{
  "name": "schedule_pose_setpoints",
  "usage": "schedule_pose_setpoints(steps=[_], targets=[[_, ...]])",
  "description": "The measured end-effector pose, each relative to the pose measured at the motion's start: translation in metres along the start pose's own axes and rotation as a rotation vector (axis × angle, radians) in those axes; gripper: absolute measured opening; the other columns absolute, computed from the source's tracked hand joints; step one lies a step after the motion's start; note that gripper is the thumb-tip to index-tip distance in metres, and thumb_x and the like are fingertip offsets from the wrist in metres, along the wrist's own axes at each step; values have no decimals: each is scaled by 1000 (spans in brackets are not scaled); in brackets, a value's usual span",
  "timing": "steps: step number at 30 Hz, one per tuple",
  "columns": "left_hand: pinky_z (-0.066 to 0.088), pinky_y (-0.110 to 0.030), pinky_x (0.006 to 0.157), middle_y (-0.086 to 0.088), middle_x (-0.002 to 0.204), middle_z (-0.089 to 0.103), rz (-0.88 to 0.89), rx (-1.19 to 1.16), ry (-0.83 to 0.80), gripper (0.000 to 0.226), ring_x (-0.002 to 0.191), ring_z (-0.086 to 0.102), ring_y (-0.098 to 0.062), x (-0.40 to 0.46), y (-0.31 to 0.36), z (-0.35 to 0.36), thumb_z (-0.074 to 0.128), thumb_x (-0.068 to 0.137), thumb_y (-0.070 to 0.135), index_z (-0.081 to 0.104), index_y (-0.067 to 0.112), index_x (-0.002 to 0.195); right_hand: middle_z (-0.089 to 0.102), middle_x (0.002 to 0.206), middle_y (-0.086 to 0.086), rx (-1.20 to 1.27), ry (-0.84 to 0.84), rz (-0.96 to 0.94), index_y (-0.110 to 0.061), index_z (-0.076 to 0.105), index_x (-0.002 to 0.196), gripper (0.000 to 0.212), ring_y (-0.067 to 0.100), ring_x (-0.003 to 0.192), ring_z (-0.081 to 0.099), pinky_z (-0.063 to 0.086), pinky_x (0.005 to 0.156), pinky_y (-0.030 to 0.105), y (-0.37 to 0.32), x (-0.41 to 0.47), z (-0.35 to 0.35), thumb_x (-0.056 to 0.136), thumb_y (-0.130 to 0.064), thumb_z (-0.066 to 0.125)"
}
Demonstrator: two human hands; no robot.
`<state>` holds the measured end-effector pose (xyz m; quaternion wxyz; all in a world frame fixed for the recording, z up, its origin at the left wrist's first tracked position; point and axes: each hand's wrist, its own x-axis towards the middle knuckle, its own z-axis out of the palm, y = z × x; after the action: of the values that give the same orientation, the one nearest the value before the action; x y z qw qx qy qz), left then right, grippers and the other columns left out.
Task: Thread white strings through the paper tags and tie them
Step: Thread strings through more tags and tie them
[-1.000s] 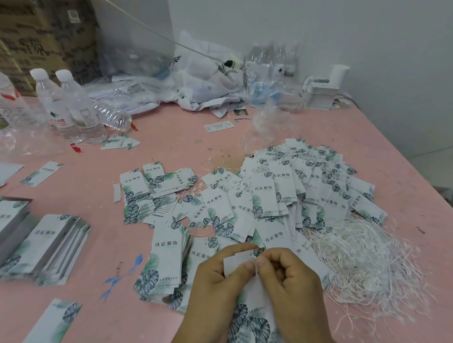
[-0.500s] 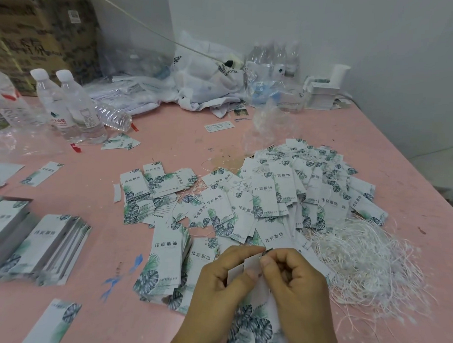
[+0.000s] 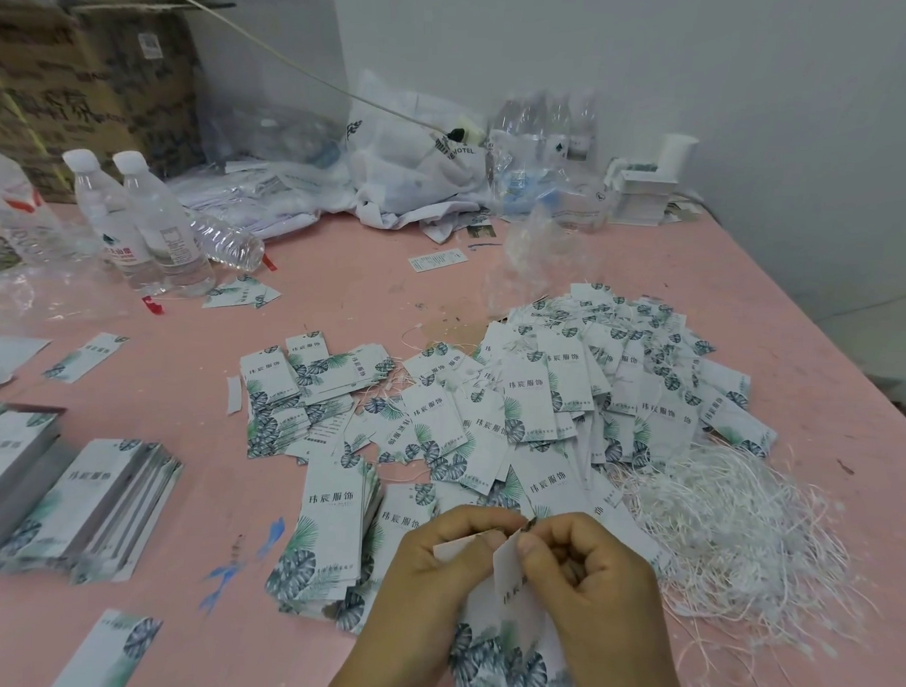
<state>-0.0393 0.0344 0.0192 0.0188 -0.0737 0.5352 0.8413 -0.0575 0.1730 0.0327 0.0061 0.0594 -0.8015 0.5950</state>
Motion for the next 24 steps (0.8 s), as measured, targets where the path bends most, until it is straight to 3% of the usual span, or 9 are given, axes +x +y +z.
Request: schedule_pose_setpoints(steps=[4, 10, 13, 17, 21, 24], targets=[[55, -38, 71, -19, 81, 72, 14, -34, 18, 49, 73, 67, -29, 1, -2, -3, 95, 57, 36, 75, 9, 93, 59, 58, 8, 17, -71, 19, -29, 70, 70, 11, 5, 50, 44, 41, 48, 17, -2, 2, -4, 78, -22, 72], [50, -38, 69, -12, 81, 71, 71, 40, 45, 45, 72, 65, -25, 1, -6, -6, 93, 60, 39, 75, 12, 91, 59, 50, -8, 149, -233, 122, -24, 73, 69, 18, -1, 44, 47, 38, 45, 11, -4, 9, -11, 84, -14, 72], [47, -35, 64, -15, 73, 67, 69, 11, 60, 44, 64, 60, -26, 1, -5, -6, 93, 59, 38, 73, 11, 87, 53, 51, -4, 228, -306, 232, -20, 72, 73, 12, 7, 43, 43, 35, 43, 18, 0, 12, -12, 83, -26, 74], [51, -31, 57, -23, 73, 65, 36, -179, 100, 28, 61, 61, -27, 3, -2, -5, 86, 67, 16, 68, 7, 85, 44, 51, 5, 703, -389, 509, -5, 69, 83, 11, 8, 32, 28, 26, 31, 14, 10, 21, -16, 79, -15, 68], [56, -35, 56, -23, 73, 69, 43, -283, 183, 15, 64, 69, -31, 6, 2, -7, 75, 73, -3, 68, 9, 80, 39, 50, 4, 1003, -286, 678, -1, 65, 84, 10, 7, 29, 28, 24, 28, 13, 13, 26, -23, 78, -8, 61], [56, -34, 56, -16, 68, 70, 38, -307, 207, 13, 64, 71, -29, 8, 3, -7, 68, 76, -1, 69, 11, 75, 38, 51, 1, 1126, -210, 705, -4, 65, 82, 13, 6, 29, 26, 19, 27, 15, 13, 29, -26, 84, -13, 55]])
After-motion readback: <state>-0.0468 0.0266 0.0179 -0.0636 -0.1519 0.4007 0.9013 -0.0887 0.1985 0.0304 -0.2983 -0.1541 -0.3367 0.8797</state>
